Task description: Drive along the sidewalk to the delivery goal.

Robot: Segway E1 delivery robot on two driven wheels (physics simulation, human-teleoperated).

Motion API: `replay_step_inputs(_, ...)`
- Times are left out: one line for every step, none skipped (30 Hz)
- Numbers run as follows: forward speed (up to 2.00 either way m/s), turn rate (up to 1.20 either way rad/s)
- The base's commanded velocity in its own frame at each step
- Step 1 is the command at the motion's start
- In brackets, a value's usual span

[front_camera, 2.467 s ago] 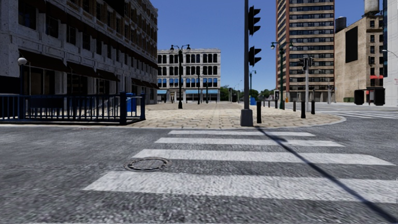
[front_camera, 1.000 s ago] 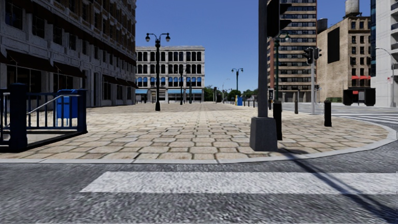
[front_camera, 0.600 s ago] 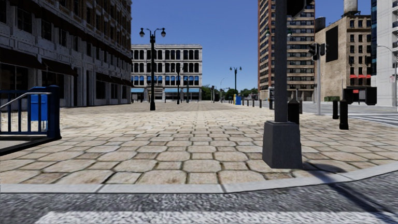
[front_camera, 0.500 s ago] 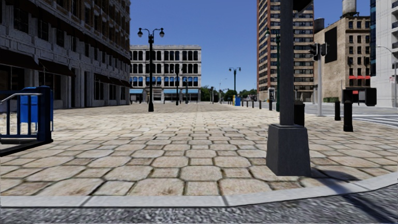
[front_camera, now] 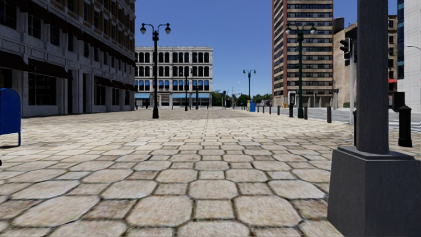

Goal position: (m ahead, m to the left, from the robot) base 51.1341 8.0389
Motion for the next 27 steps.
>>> replay_step_inputs(1.61, 0.0)
replay_step_inputs(1.61, 0.0)
replay_step_inputs(1.59, 0.0)
replay_step_inputs(1.57, 0.0)
replay_step_inputs(1.56, 0.0)
replay_step_inputs(1.56, 0.0)
replay_step_inputs(1.55, 0.0)
replay_step_inputs(1.55, 0.0)
replay_step_inputs(1.55, 0.0)
replay_step_inputs(1.55, 0.0)
replay_step_inputs(1.55, 0.0)
replay_step_inputs(1.55, 0.0)
replay_step_inputs(1.55, 0.0)
replay_step_inputs(1.55, 0.0)
replay_step_inputs(1.55, 0.0)
replay_step_inputs(1.55, 0.0)
replay_step_inputs(1.55, 0.0)
replay_step_inputs(1.55, 0.0)
replay_step_inputs(1.55, 0.0)
replay_step_inputs(1.55, 0.0)
replay_step_inputs(1.55, 0.0)
replay_step_inputs(1.55, 0.0)
replay_step_inputs(1.55, 0.0)
replay_step_inputs(1.55, 0.0)
replay_step_inputs(1.55, 0.0)
replay_step_inputs(1.55, 0.0)
replay_step_inputs(1.55, 0.0)
